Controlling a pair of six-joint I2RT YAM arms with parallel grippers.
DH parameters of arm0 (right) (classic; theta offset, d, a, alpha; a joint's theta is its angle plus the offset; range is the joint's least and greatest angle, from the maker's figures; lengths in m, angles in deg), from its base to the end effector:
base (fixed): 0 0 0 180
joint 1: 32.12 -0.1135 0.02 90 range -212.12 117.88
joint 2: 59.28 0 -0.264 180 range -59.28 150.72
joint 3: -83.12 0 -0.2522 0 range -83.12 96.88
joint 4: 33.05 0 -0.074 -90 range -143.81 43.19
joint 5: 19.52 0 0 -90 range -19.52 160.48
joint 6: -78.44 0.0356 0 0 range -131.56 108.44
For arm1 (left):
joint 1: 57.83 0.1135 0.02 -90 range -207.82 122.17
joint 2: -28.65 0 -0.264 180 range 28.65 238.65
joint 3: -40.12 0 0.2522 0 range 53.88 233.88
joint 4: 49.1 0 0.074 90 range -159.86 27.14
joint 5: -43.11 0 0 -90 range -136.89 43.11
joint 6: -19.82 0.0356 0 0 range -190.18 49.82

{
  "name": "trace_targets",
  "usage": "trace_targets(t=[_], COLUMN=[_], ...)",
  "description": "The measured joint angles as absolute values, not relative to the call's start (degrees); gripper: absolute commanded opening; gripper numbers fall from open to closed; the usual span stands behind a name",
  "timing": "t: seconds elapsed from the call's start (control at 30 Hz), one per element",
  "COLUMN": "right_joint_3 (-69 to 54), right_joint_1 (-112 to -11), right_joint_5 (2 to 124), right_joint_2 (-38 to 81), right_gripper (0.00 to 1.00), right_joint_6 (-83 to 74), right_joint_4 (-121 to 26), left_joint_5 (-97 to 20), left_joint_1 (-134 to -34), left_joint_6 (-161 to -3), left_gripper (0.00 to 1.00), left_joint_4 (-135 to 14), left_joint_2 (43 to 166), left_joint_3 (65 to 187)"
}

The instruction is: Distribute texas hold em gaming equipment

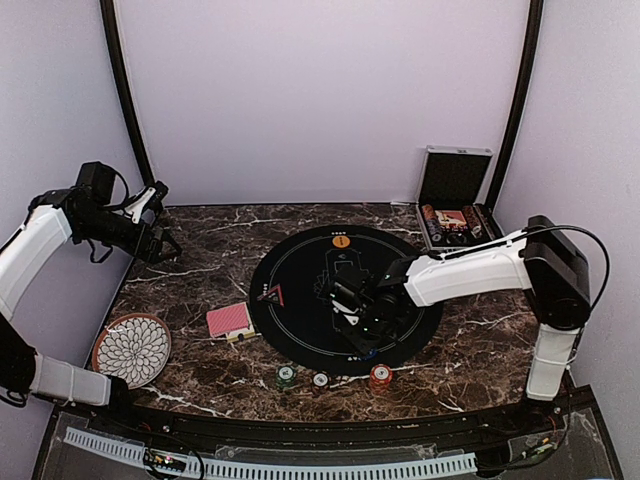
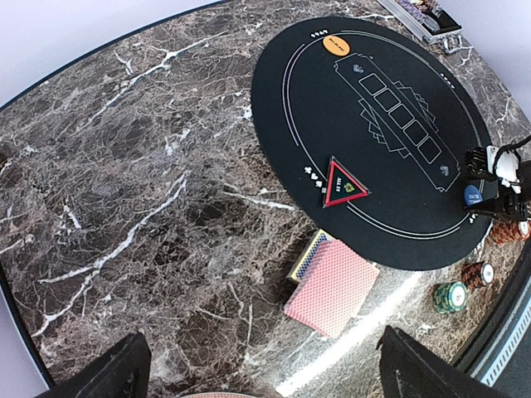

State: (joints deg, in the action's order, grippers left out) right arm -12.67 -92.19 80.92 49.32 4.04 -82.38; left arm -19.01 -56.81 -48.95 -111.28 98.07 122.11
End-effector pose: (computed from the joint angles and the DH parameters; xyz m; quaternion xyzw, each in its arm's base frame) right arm 0.1874 0.3126 0.1549 -0.3611 0.9174 0.0154 0.1666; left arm 0.2420 -0.0123 0.3352 0.2417 0.8822 -0.1572 0.3724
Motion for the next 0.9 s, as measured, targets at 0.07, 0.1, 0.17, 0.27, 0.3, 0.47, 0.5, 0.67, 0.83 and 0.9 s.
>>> trace_targets(t=[0.07, 0.1, 0.17, 0.27, 0.3, 0.47, 0.5, 0.67, 0.83, 0.9], right_joint_3=[-13.7, -14.4, -15.1, -15.4, -15.4, -14.6, -14.1, -11.8, -11.6, -12.3], right_joint_1=[-91.8, -91.6, -91.1, -90.7, -90.6, -90.6, -90.6, -90.5, -91.5, -92.7], right_joint_5=[81.3, 81.4, 81.8, 82.2, 82.2, 82.6, 82.6, 81.2, 78.1, 76.9], right_joint_2=[48.4, 47.8, 47.2, 46.8, 46.7, 44.9, 44.0, 35.8, 28.6, 27.9], right_gripper=[0.58, 0.58, 0.58, 0.61, 0.64, 0.82, 0.85, 0.89, 0.9, 0.91], right_joint_6=[4.1, 4.2, 4.2, 4.2, 4.2, 4.8, 5.1, 7.2, 9.4, 10.4], right_joint_4=[-82.6, -82.9, -83.5, -84.6, -84.8, -88.2, -89.0, -92.0, -95.1, -95.9], left_joint_5=[-19.0, -19.0, -19.0, -19.0, -19.0, -19.0, -19.0, -18.9, -18.8, -18.8], left_joint_1=[-56.8, -56.8, -56.8, -56.8, -56.8, -56.8, -56.8, -56.8, -56.8, -56.8], left_joint_6=[-48.9, -48.9, -48.9, -48.9, -48.9, -48.9, -48.9, -48.9, -48.9, -48.9], left_gripper=[0.99, 0.99, 0.99, 0.99, 0.99, 0.99, 0.99, 0.99, 0.99, 0.99], left_joint_4=[-111.3, -111.4, -111.4, -111.4, -111.4, -111.4, -111.4, -111.4, -111.4, -111.5], left_joint_2=[97.9, 97.9, 97.9, 97.9, 97.9, 97.9, 97.9, 97.9, 97.9, 97.9], left_joint_3=[122.1, 122.1, 122.1, 122.1, 122.1, 122.1, 122.1, 122.2, 122.4, 122.4])
